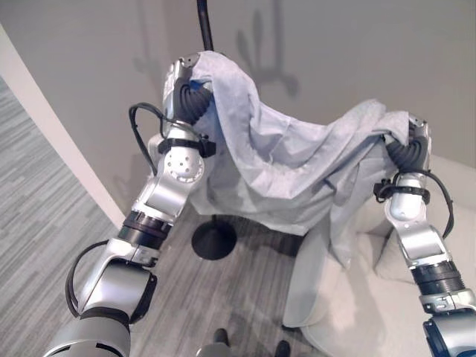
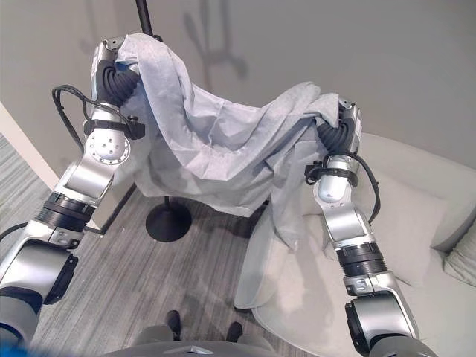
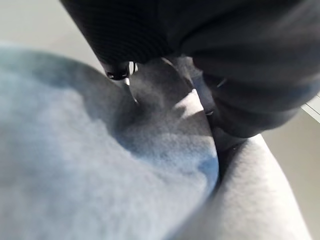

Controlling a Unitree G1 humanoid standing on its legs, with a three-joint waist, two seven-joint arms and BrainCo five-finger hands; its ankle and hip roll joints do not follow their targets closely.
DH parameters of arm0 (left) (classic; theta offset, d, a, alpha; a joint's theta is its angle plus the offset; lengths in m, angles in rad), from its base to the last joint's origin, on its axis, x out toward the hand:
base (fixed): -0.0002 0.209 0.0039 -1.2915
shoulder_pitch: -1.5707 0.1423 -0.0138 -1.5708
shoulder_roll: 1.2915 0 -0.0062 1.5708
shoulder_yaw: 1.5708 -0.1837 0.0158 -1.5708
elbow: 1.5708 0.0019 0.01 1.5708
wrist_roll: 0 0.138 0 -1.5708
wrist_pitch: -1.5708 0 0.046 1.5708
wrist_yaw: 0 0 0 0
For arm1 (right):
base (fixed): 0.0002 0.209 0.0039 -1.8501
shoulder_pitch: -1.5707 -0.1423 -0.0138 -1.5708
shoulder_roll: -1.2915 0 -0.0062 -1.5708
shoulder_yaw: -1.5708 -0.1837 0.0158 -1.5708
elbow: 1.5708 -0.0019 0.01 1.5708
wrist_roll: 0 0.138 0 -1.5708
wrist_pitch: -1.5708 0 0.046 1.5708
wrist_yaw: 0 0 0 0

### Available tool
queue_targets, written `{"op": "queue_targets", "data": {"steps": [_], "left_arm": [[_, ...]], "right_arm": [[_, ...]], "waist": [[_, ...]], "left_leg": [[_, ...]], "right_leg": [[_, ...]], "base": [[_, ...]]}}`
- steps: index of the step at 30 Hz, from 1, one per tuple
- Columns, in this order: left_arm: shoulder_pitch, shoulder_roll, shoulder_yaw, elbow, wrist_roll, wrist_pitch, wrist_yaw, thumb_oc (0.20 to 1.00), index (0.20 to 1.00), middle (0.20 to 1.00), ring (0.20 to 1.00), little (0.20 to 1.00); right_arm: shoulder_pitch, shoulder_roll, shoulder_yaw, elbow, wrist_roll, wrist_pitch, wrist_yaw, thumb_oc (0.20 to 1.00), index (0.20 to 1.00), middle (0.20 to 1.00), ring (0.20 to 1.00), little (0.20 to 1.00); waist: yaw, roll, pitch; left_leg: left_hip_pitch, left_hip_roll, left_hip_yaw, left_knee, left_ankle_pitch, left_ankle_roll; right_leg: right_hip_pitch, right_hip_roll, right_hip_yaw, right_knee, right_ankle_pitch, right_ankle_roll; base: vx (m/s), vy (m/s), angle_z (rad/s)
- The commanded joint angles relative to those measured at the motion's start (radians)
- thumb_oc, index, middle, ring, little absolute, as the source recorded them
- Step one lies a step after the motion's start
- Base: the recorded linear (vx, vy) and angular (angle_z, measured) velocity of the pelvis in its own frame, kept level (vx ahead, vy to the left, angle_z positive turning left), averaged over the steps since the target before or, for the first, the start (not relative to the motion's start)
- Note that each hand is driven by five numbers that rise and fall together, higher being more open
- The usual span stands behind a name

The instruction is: Hang the clothes on the sofa on the clothes rack.

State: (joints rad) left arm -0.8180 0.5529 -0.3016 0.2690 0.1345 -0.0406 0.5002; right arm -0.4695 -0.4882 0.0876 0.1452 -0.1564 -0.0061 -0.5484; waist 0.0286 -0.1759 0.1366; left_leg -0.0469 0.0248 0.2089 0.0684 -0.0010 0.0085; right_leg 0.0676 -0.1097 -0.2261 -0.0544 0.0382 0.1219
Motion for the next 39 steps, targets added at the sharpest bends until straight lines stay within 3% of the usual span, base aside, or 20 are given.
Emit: {"op": "queue_targets", "data": {"steps": [1,4,5,8,13,14,17,18,19,21,22,24,25,28,31,34,36,38,39], "left_arm": [[-0.029,-0.004,-0.010,-0.004,0.063,-0.040,0.003,0.200,0.200,0.200,0.200,0.200],[-0.030,-0.001,-0.013,-0.001,0.064,-0.037,0.007,0.200,0.200,0.200,0.200,0.200],[-0.029,0.002,-0.011,-0.008,0.064,-0.035,0.008,0.200,0.200,0.200,0.200,0.200],[-0.028,-0.002,-0.009,-0.015,0.058,-0.039,0.010,0.200,0.200,0.200,0.200,0.200],[-0.054,0.000,-0.018,-0.011,0.054,-0.042,0.016,0.200,0.200,0.200,0.200,0.200],[-0.064,0.004,-0.023,-0.002,0.046,-0.041,0.024,0.200,0.200,0.200,0.200,0.200],[-0.073,0.010,-0.024,0.013,0.033,-0.041,0.034,0.200,0.200,0.200,0.200,0.200],[-0.074,0.010,-0.024,0.014,0.033,-0.042,0.034,0.200,0.200,0.200,0.200,0.200],[-0.071,0.005,-0.024,0.017,0.024,-0.042,0.037,0.200,0.200,0.200,0.200,0.200],[-0.066,-0.004,-0.026,0.014,0.017,-0.048,0.034,0.200,0.200,0.200,0.200,0.200],[-0.067,-0.007,-0.028,0.014,0.018,-0.049,0.031,0.200,0.200,0.200,0.200,0.200],[-0.067,-0.011,-0.031,0.012,0.020,-0.049,0.028,0.200,0.200,0.200,0.200,0.200],[-0.077,-0.011,-0.047,0.008,0.021,-0.057,0.020,0.200,0.200,0.200,0.200,0.200],[-0.091,0.021,-0.058,0.010,0.029,-0.048,0.011,0.200,0.200,0.200,0.200,0.200],[-0.077,0.040,-0.047,-0.004,0.035,-0.047,0.016,0.200,0.200,0.200,0.200,0.200],[-0.065,0.038,-0.046,-0.022,0.039,-0.047,0.017,0.200,0.200,0.200,0.200,0.200],[-0.059,0.035,-0.048,-0.022,0.042,-0.047,0.004,0.200,0.200,0.200,0.200,0.200],[-0.052,0.029,-0.045,-0.015,0.048,-0.043,-0.006,0.200,0.200,0.200,0.200,0.200],[-0.050,0.021,-0.046,-0.016,0.050,-0.045,-0.008,0.200,0.200,0.200,0.200,0.200]], "right_arm": [[-0.060,-0.068,-0.035,0.019,-0.022,-0.049,-0.020,0.200,0.200,0.200,0.200,0.200],[-0.068,-0.065,-0.025,0.019,-0.017,-0.047,-0.011,0.200,0.200,0.200,0.200,0.200],[-0.077,-0.068,-0.018,0.019,-0.013,-0.049,-0.007,0.200,0.200,0.200,0.200,0.200],[-0.083,-0.071,-0.015,0.015,-0.007,-0.051,-0.007,0.200,0.200,0.200,0.200,0.200],[-0.110,-0.092,-0.008,0.028,-0.007,-0.053,-0.015,0.200,0.200,0.200,0.200,0.200],[-0.121,-0.101,-0.003,0.037,-0.001,-0.053,-0.020,0.200,0.200,0.200,0.200,0.200],[-0.123,-0.110,-0.004,0.043,0.004,-0.048,-0.031,0.200,0.200,0.200,0.200,0.200],[-0.123,-0.110,-0.004,0.043,0.004,-0.049,-0.031,0.200,0.200,0.200,0.200,0.200],[-0.115,-0.114,-0.009,0.044,0.008,-0.045,-0.038,0.200,0.200,0.200,0.200,0.200],[-0.091,-0.114,-0.022,0.038,0.010,-0.046,-0.041,0.200,0.200,0.200,0.200,0.200],[-0.086,-0.117,-0.027,0.038,0.005,-0.045,-0.039,0.200,0.200,0.200,0.200,0.200],[-0.078,-0.120,-0.034,0.038,0.000,-0.040,-0.035,0.200,0.200,0.200,0.200,0.200],[-0.071,-0.118,-0.049,0.037,-0.005,-0.039,-0.038,0.200,0.200,0.200,0.200,0.200],[-0.080,-0.076,-0.048,0.028,-0.025,-0.023,-0.025,0.200,0.200,0.200,0.200,0.200],[-0.093,-0.046,-0.041,0.014,-0.034,-0.015,-0.019,0.200,0.200,0.200,0.200,0.200],[-0.079,-0.041,-0.045,0.004,-0.033,-0.020,-0.023,0.200,0.200,0.200,0.200,0.200],[-0.068,-0.060,-0.053,0.010,-0.030,-0.024,-0.022,0.200,0.200,0.200,0.200,0.200],[-0.067,-0.069,-0.048,0.018,-0.029,-0.031,-0.028,0.200,0.200,0.200,0.200,0.200],[-0.059,-0.075,-0.053,0.023,-0.030,-0.032,-0.031,0.200,0.200,0.200,0.200,0.200]], "waist": [[-0.008,0.036,-0.116],[-0.019,0.047,-0.118],[-0.023,0.053,-0.106],[-0.027,0.059,-0.092],[-0.041,0.064,-0.090],[-0.045,0.056,-0.090],[-0.047,0.048,-0.086],[-0.048,0.048,-0.086],[-0.049,0.052,-0.084],[-0.052,0.065,-0.086],[-0.047,0.074,-0.091],[-0.045,0.083,-0.096],[-0.042,0.085,-0.099],[-0.027,0.065,-0.110],[-0.013,0.052,-0.110],[-0.018,0.038,-0.111],[-0.018,0.033,-0.117],[-0.021,0.029,-0.097],[-0.027,0.032,-0.089]], "left_leg": [[0.000,-0.027,-0.064,-0.014,-0.042,-0.081],[0.000,-0.033,-0.085,0.018,-0.069,-0.069],[-0.020,-0.028,-0.103,0.087,-0.096,-0.062],[-0.059,-0.013,-0.115,0.148,-0.099,-0.077],[-0.125,0.057,-0.104,0.116,-0.064,-0.103],[-0.155,0.097,-0.111,0.081,-0.045,-0.119],[-0.186,0.157,-0.121,0.023,-0.017,-0.139],[-0.184,0.158,-0.121,0.019,-0.015,-0.140],[-0.194,0.193,-0.122,-0.027,0.001,-0.149],[-0.180,0.225,-0.115,-0.065,0.005,-0.164],[-0.169,0.234,-0.120,-0.080,0.034,-0.176],[-0.155,0.233,-0.129,-0.093,0.054,-0.191],[-0.167,0.208,-0.134,-0.046,0.048,-0.191],[-0.143,0.156,-0.101,0.017,0.017,-0.157],[-0.104,0.122,-0.064,0.021,-0.010,-0.130],[-0.087,0.092,-0.070,0.002,-0.017,-0.117],[-0.056,0.053,-0.076,-0.027,-0.017,-0.104],[-0.026,0.019,-0.077,-0.043,-0.024,-0.089],[-0.023,0.008,-0.084,-0.040,-0.026,-0.087]], "right_leg": [[-0.027,0.067,-0.035,0.000,-0.038,0.069],[-0.023,0.060,-0.036,-0.014,-0.010,0.078],[-0.016,0.053,-0.040,-0.014,-0.005,0.081],[-0.001,0.048,-0.047,-0.027,-0.002,0.086],[-0.019,0.035,-0.049,-0.014,-0.006,0.095],[-0.039,0.021,-0.044,-0.007,-0.011,0.105],[-0.038,0.006,-0.037,-0.002,-0.034,0.118],[-0.039,0.007,-0.037,-0.001,-0.035,0.117],[-0.029,-0.001,-0.039,0.006,-0.056,0.125],[-0.013,-0.011,-0.035,0.022,-0.074,0.130],[-0.013,-0.016,-0.037,0.023,-0.071,0.134],[-0.014,-0.030,-0.044,0.029,-0.064,0.137],[-0.010,-0.076,-0.046,0.037,-0.048,0.140],[-0.024,-0.159,-0.047,0.088,0.000,0.140],[-0.040,-0.212,-0.057,0.150,0.026,0.140],[-0.054,-0.179,-0.011,0.191,0.013,0.131],[-0.090,-0.097,0.024,0.168,-0.022,0.113],[-0.145,-0.033,0.012,0.131,-0.020,0.094],[-0.133,-0.021,0.012,0.100,-0.034,0.097]], "base": [[0.10,-0.030,-0.01],[0.05,-0.038,0.11],[0.00,-0.037,0.10],[-0.02,0.016,0.07],[-0.02,0.104,0.08],[0.01,0.206,-0.02],[0.06,0.201,0.01],[0.10,0.260,0.02],[0.11,0.297,0.09],[0.17,0.387,0.09],[0.15,0.383,-0.06],[0.10,0.366,-0.10],[0.14,0.443,0.14],[0.19,0.546,0.21],[0.16,0.409,-0.12],[0.13,0.228,-0.05],[0.20,0.221,0.13],[0.17,0.179,0.15],[0.09,0.086,0.12]]}}
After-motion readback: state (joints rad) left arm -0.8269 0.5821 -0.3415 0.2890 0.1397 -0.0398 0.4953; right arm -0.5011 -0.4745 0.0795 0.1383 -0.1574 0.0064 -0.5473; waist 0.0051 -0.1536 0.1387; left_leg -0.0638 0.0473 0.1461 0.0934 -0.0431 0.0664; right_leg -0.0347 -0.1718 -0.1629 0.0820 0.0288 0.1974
